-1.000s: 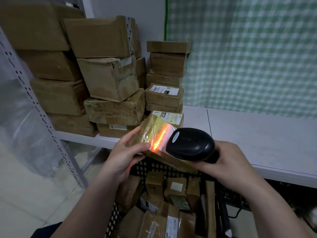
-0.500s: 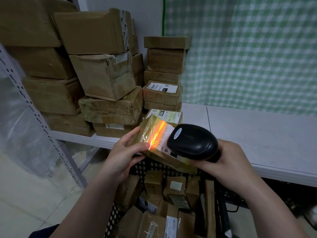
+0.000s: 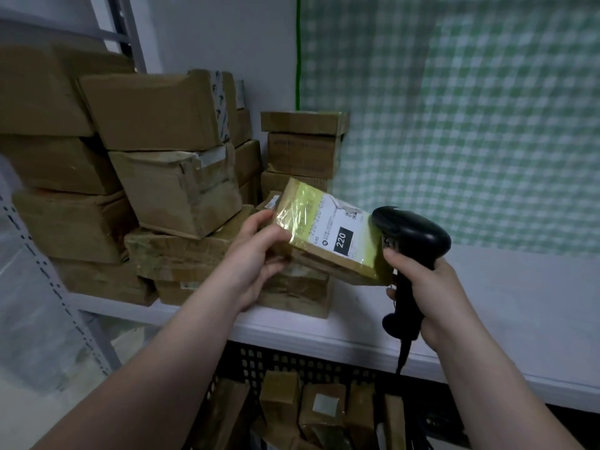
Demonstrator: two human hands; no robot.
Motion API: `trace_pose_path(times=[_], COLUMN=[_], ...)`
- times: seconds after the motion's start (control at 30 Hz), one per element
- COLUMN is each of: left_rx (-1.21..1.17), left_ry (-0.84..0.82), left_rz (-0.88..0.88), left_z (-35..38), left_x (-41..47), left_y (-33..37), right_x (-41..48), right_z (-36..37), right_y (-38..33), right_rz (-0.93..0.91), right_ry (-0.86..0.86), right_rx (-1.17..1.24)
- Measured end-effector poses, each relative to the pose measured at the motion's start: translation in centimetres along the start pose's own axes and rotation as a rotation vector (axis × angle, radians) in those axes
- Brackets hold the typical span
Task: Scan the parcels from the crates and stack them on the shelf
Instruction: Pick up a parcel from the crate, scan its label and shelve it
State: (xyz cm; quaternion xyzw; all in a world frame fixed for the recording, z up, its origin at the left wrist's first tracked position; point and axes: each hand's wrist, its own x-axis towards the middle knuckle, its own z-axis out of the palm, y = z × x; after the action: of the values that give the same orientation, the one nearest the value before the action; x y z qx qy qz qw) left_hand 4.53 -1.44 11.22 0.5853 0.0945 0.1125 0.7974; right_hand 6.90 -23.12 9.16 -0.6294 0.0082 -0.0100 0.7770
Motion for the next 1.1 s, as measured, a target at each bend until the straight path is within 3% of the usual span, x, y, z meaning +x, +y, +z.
trace_pose_path(times=[0.17,0.5,0.6,0.7,0.83,1.1], left_rx=[0.135,0.935,1.067,1.09,1.048,0.9], left_ry=[-0.015,0.319,0.374,0.396,0.293,0.119], left_rz=[0.067,0.376,0.372,0.261,0.168,0.182], left_z=[2.0,0.6,0.3,0.4,0.4,1.1], left_x=[5.0,14.7,16.0,16.4,16.3,12.6], left_y=[3.6,3.7,3.1,2.6,1.4,0.5], right_x=[4.5,11.8,12.9,13.4,13.5,11.5], right_z=[1.9,6.4,7.4,8.0,8.3,7.1], right_y=[-2.2,-3.1,-3.0,-2.7,-2.0,-0.8], right_rz=[-0.069,-0.065,-0.055,-0.032,0.021,-0.008], right_ry=[-0.036,-0.146,-0.181,-0.219,-0.289,-0.238], right_rx=[0.054,-0.039,-0.055,-0.076,-0.091,-0.239])
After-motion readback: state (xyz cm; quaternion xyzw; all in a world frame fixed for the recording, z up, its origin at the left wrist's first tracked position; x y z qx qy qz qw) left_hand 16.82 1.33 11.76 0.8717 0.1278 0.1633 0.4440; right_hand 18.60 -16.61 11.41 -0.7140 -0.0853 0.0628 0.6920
